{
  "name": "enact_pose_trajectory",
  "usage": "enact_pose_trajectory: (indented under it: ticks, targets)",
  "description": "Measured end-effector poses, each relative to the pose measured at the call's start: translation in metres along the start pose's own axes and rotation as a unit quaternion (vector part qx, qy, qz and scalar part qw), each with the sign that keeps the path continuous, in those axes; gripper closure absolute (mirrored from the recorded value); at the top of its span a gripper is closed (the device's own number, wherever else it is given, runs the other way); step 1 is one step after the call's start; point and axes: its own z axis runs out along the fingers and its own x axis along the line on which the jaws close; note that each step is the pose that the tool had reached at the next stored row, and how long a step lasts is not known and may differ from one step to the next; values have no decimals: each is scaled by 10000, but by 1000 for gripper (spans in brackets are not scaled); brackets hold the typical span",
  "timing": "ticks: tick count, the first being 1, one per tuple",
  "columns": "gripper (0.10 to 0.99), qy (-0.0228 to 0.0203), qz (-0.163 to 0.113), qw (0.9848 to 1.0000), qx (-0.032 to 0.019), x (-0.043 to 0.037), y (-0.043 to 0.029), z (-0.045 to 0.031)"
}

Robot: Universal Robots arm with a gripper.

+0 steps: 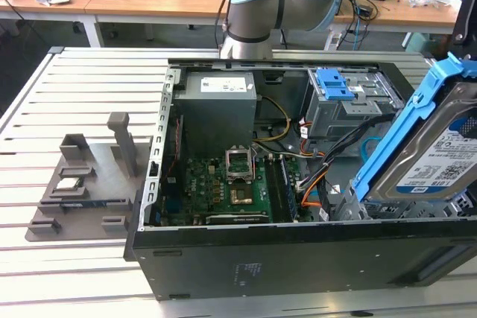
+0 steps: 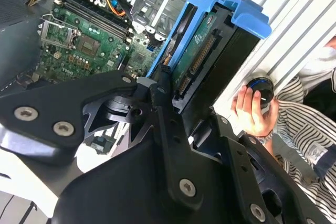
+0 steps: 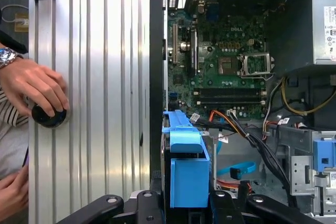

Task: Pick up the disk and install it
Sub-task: 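Pick up the disk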

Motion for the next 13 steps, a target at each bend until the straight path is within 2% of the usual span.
enact_pose_trajectory:
  ticks: [9,12,13]
  targets:
    - [722,31,1,10000,1,-99,-111,72]
    - [722,35,1,10000,1,-116,-134,115]
    - [722,36,2,10000,1,-124,-144,151]
